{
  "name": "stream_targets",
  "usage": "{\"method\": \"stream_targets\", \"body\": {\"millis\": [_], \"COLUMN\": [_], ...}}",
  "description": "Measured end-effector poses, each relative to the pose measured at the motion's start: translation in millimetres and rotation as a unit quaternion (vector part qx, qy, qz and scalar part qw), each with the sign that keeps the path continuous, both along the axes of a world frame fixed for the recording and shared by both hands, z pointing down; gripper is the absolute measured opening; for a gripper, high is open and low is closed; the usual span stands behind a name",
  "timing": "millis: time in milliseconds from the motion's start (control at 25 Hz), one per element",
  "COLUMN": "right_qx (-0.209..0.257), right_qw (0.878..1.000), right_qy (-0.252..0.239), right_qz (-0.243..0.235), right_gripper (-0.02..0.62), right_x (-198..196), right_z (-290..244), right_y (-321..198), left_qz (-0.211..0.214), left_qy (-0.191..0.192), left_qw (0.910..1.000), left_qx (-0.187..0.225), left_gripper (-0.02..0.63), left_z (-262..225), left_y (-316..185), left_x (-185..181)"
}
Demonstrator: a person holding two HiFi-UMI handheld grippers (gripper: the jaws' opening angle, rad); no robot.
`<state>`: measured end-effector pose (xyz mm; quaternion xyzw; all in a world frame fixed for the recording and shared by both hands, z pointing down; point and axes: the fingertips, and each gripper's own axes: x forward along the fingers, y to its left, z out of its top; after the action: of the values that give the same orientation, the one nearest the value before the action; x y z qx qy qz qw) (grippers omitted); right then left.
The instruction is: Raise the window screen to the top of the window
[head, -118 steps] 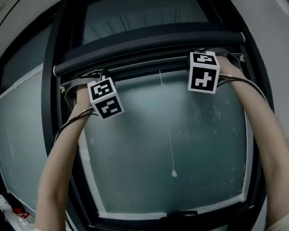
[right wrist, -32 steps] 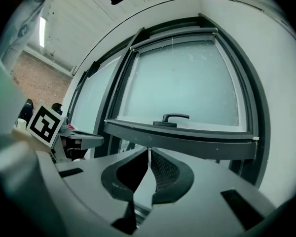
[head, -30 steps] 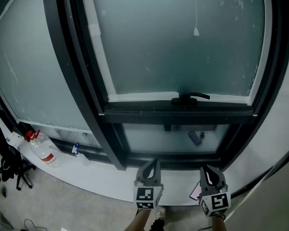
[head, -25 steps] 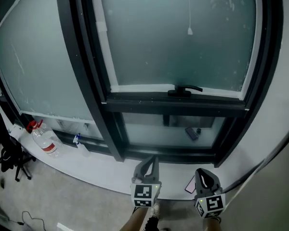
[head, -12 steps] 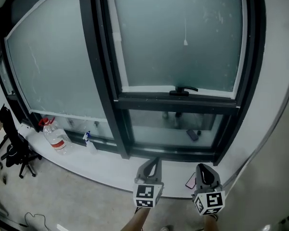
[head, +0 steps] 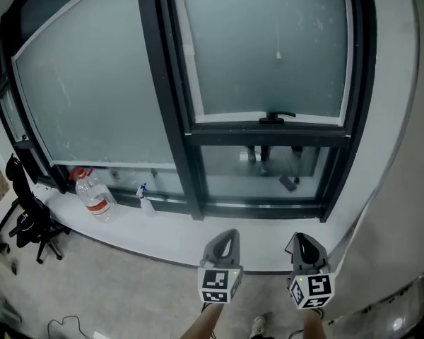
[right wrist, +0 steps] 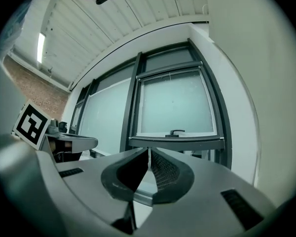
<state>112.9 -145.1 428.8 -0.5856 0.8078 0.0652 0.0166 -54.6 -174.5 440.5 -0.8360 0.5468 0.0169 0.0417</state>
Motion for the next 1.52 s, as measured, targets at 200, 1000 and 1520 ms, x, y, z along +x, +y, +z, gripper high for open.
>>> {"method": "stream_targets", "body": {"millis": [200,1000,1520], "right_qx": [-0.007,-0.002,0.041], "right_qw": [1.0,0.998,0.999], "right_qy": [0.003,0.055,-0.006], "right_qz": [0.003,-0.031,-0.026], "right_gripper": [0.022,0.023,0.023], "right_x": [-47,-130,-62], "right_z": [9,-5,-27], "right_y": [62,166,344], "left_qz": [0.001,-0.055,-0.031], "left_qy": [-0.003,0.039,-0.001], "left_qw": [0.9999,0.9974,0.9995], "left_qx": [-0.01,-0.026,-0.003], "left_gripper": [0.003,0.005,0.005], "left_z": [11,15,13], "left_y": [62,178,338], "left_x": [-45,-144,-68]}}
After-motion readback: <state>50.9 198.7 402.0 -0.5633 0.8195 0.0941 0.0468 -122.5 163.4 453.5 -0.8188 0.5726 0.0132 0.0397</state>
